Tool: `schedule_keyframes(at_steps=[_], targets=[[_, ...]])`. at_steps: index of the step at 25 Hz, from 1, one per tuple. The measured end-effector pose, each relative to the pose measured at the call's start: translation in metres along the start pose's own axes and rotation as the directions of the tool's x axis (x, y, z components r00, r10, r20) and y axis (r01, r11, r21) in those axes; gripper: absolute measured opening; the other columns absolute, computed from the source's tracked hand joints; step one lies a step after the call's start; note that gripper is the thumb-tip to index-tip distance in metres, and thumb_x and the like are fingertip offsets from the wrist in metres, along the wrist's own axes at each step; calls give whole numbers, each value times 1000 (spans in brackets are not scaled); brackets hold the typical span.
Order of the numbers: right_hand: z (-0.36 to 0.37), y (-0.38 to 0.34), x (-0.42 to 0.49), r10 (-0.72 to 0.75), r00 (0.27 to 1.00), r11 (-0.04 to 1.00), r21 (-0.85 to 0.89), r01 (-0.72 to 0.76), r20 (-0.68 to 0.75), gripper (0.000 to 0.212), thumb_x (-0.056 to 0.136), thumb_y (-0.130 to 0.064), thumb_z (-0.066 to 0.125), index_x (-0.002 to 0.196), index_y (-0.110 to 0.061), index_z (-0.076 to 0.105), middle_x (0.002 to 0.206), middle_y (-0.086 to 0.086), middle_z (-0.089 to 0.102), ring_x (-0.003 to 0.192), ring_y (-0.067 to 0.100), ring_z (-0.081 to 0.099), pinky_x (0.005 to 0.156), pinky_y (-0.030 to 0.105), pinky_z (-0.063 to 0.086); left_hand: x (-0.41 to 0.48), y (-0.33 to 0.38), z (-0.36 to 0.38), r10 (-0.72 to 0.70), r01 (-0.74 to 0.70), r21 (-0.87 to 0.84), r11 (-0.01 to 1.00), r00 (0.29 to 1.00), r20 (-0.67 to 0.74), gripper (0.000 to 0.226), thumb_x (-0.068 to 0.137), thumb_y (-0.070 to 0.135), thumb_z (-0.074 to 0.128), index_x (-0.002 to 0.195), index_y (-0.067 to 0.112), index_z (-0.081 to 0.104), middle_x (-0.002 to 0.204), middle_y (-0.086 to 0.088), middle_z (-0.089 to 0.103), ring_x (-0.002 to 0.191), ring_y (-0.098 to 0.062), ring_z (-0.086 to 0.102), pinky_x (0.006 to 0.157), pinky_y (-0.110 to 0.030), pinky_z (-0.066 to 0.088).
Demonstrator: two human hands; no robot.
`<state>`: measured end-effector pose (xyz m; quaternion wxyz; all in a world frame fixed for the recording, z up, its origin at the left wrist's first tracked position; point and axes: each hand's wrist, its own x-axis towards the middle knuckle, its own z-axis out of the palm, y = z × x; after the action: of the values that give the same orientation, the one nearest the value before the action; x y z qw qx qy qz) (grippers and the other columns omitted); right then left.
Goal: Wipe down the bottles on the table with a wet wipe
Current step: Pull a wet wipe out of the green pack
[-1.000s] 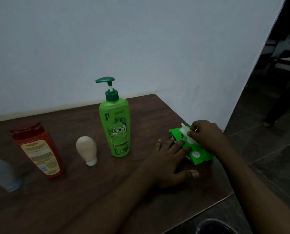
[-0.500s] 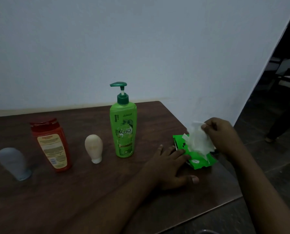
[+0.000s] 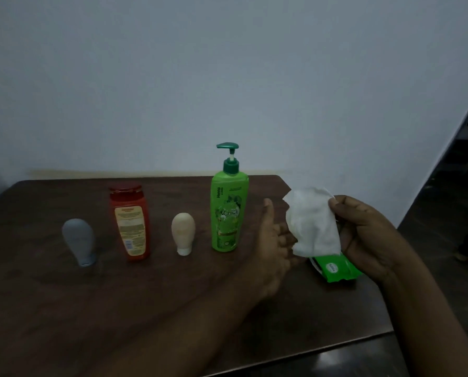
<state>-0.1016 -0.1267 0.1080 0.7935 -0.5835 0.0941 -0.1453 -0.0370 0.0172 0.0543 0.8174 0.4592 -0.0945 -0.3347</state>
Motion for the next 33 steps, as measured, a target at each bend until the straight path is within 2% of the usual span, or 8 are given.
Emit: schedule_keyframes(at_steps=[5, 9, 17, 20, 23, 28, 31, 33], targets=[[33, 26, -17, 97, 994, 974, 202, -103, 39, 32, 103, -16, 45, 126, 1, 59, 122, 17, 70, 110, 28, 69, 86, 42, 59, -51, 24, -21, 56, -64, -56, 996, 988, -142, 12, 97, 9, 65, 106, 4, 72, 97, -10, 81, 90, -23, 77, 85, -38, 62], [54, 43, -41, 136, 987, 970, 192, -150, 82, 32, 102, -16, 47, 125, 3, 59, 120, 22, 69, 108, 32, 70, 83, 45, 60, -85, 32, -46, 170, -137, 182, 974, 969, -178, 21, 99, 13, 64, 114, 3, 73, 104, -11, 81, 86, -19, 77, 67, -28, 61], [85, 56, -75, -13, 976, 1000, 9, 11, 217, 32, 90, 1, 58, 122, 4, 55, 114, 21, 72, 102, 35, 71, 76, 43, 63, -140, 49, -82, 307, -260, 255, 931, 938, -163, 22, 99, 12, 64, 118, 4, 72, 111, -11, 79, 107, -26, 75, 93, -41, 60], [90, 63, -76, -214, 944, 965, -98, 244, 250, 24, 88, 6, 60, 111, 2, 65, 107, 19, 74, 96, 33, 73, 77, 44, 61, -152, 53, -98, 425, -367, 316, 875, 895, -136, 16, 97, 4, 64, 104, 13, 76, 106, -7, 80, 100, -22, 76, 90, -41, 61], [88, 64, -68, -467, 789, 784, -225, 578, 399, 17, 83, 13, 61, 84, 2, 74, 103, 7, 77, 100, 24, 73, 81, 32, 60, -157, 62, -108, 494, -430, 371, 823, 864, -94, 32, 100, -2, 55, 90, 16, 79, 102, 0, 80, 94, -17, 77, 80, -40, 63], [86, 68, -52, -567, 656, 614, -275, 740, 498, 36, 83, 17, 62, 73, -15, 74, 107, -4, 76, 105, 18, 70, 89, 26, 54, -148, 64, -118, 458, -435, 200, 878, 885, -83, 40, 102, -2, 42, 83, 4, 76, 95, -10, 80, 93, -23, 77, 77, -39, 66], [88, 81, -50, -539, 741, 821, 54, 568, 400, 20, 75, 2, 70, 84, -15, 70, 122, 11, 69, 107, 25, 67, 87, 36, 56, -143, 60, -120, 453, -424, 277, 862, 890, -50, 20, 92, -5, 63, 97, 10, 75, 99, -11, 80, 92, -21, 77, 76, -36, 65], [93, 95, -50, -312, 844, 888, 450, 96, 436, 45, 78, -29, 69, 119, -10, 65, 138, 24, 55, 115, 34, 59, 95, 44, 52, -136, 57, -121, 442, -409, 344, 845, 897, -19, 30, 87, -11, 68, 104, 14, 73, 96, -11, 80, 90, -21, 76, 76, -33, 64]])
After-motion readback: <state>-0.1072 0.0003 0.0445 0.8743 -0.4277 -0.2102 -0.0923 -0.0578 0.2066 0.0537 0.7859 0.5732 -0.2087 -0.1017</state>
